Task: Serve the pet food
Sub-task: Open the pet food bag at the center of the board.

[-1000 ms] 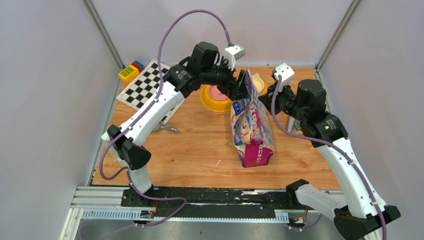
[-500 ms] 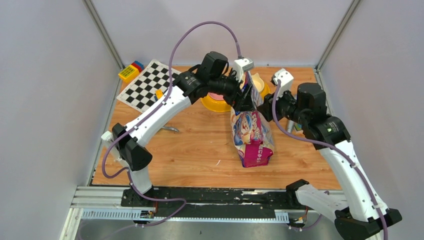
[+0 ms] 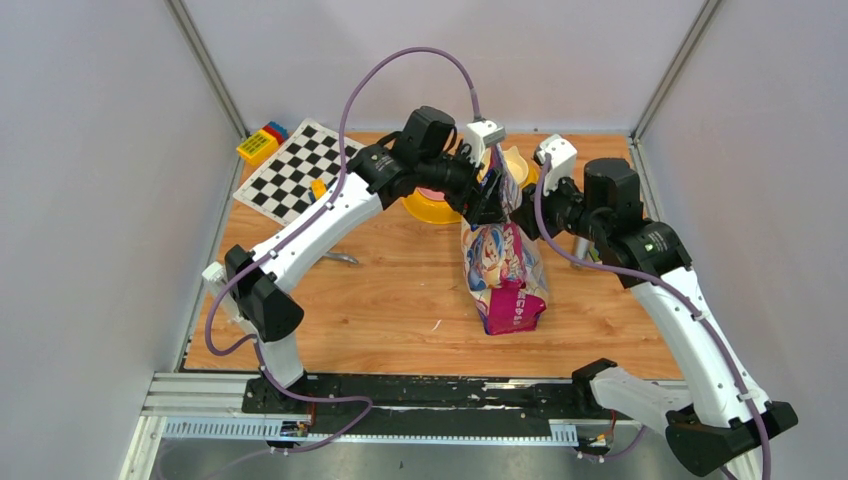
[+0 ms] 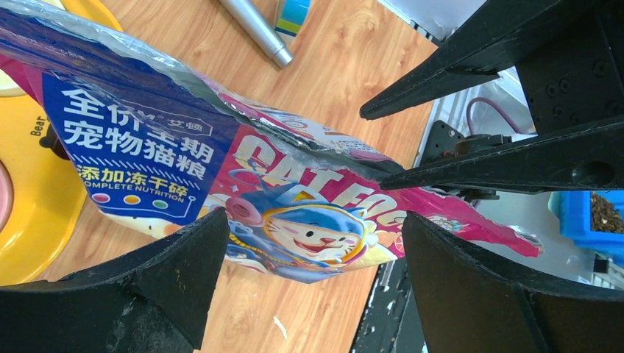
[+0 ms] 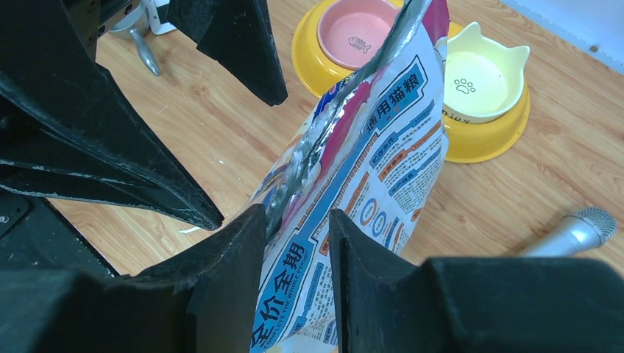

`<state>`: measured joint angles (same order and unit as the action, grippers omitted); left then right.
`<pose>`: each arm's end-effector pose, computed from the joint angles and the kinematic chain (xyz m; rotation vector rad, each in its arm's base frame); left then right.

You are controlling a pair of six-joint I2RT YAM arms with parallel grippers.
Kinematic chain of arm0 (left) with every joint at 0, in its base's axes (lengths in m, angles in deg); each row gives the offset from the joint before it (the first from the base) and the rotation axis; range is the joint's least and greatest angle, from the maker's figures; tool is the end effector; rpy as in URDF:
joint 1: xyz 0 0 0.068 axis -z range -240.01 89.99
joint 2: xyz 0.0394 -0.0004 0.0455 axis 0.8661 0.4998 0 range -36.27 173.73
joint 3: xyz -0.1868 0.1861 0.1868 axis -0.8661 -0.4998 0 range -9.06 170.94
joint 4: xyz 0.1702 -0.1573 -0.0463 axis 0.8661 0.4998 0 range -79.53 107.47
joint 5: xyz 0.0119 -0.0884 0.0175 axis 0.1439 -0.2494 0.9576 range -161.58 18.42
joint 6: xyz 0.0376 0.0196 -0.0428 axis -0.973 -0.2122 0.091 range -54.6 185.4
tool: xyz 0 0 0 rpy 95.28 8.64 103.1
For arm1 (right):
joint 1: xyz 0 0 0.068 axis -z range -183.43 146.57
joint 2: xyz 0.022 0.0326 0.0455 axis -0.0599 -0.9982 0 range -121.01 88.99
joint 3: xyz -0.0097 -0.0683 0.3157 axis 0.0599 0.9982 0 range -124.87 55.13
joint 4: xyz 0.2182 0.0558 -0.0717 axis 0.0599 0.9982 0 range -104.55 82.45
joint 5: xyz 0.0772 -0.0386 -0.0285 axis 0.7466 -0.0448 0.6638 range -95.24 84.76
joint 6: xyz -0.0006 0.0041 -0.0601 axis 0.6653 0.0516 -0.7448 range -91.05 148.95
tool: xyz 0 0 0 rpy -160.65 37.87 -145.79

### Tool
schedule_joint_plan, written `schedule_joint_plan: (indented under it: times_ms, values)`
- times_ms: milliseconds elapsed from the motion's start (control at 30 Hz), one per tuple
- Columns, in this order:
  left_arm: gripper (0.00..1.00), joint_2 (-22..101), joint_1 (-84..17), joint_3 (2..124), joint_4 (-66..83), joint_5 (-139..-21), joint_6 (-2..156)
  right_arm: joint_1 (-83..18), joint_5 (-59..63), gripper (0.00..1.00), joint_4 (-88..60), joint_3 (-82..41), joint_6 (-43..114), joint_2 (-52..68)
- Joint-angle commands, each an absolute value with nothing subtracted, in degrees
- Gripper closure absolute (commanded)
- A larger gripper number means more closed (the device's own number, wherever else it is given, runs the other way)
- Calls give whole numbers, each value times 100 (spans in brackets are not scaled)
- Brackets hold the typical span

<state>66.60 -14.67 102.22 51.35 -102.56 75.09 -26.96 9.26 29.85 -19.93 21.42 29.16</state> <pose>0.2593 -0.2949 0.4523 1.0097 2.0271 -1.1180 0.1406 0.0733 0.4444 -0.7084 1.9673 0.4330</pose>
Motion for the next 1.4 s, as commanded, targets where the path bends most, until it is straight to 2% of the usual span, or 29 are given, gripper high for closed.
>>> schedule_joint_plan:
  times_ms: [0, 867, 1367]
  values:
    - [5, 6444, -1442, 10372, 4952, -10249, 7487, -2677, 711, 63, 3026, -2198, 2180, 2959]
    - [5, 6488, -1448, 10428, 4949, -10149, 7588, -2686, 455, 64, 3236, -2226, 1999, 2927]
    - [5, 6655, -1446, 10498, 4978, -9727, 7709, -2749, 811, 65, 3607, -2434, 2087, 2593]
